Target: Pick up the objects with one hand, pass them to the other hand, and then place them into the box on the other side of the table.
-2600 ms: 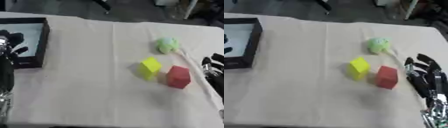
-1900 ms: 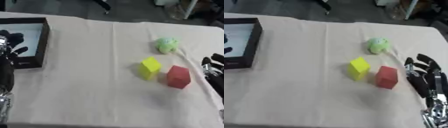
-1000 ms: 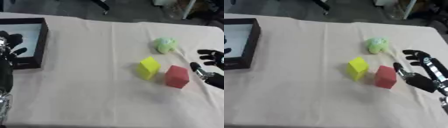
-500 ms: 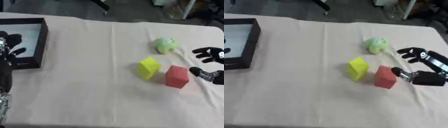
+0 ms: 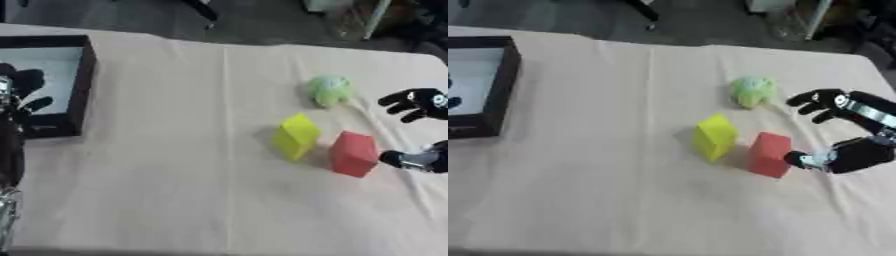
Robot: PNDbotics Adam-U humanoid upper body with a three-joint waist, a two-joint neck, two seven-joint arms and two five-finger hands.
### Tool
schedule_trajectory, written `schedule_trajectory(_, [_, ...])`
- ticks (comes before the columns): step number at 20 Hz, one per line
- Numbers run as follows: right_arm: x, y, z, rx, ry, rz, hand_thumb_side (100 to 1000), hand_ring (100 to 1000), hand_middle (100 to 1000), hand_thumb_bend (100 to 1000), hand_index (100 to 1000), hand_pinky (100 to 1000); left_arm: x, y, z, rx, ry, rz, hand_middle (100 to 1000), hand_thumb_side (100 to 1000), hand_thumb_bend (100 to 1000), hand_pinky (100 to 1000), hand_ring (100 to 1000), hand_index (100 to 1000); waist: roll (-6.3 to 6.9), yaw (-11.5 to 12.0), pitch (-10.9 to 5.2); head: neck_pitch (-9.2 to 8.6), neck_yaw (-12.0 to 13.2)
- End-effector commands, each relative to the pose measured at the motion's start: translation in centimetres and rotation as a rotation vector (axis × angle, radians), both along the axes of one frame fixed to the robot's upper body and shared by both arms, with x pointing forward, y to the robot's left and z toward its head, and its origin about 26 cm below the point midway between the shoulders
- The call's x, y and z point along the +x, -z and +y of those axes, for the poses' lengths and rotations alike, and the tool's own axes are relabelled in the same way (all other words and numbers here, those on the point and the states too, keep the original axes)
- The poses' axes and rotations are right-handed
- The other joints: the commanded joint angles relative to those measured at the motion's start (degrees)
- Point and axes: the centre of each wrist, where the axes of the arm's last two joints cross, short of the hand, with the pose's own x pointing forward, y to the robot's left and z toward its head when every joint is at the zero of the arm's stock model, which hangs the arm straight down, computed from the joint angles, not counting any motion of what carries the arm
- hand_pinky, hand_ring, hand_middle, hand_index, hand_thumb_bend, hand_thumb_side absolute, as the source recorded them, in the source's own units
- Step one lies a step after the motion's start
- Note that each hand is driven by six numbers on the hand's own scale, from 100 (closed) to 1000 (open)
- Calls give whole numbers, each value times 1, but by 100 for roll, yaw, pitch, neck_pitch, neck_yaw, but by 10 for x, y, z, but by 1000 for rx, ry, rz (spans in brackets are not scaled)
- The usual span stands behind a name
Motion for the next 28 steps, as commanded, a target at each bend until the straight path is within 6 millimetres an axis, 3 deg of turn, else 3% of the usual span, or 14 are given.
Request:
schedule_trajectory(1, [-1,-10,2,-54,18,-3,250,876,861,486,874,827,-1,-7,2,23,8,-21,725,814,100,797,862,699,-56,9,-146,-82,-30])
schedule_trajectory(20, [4,-3,21,-92,98,102,277,904,876,508,887,841,-1,-8,-2,22,26,-21,727,814,100,798,865,699,-56,77,-134,-73,-98])
schedule_trajectory(28, [10,-1,21,-130,137,129,281,908,879,506,888,849,-1,-8,-2,21,30,-21,728,815,100,798,866,699,-51,101,-124,-71,-114])
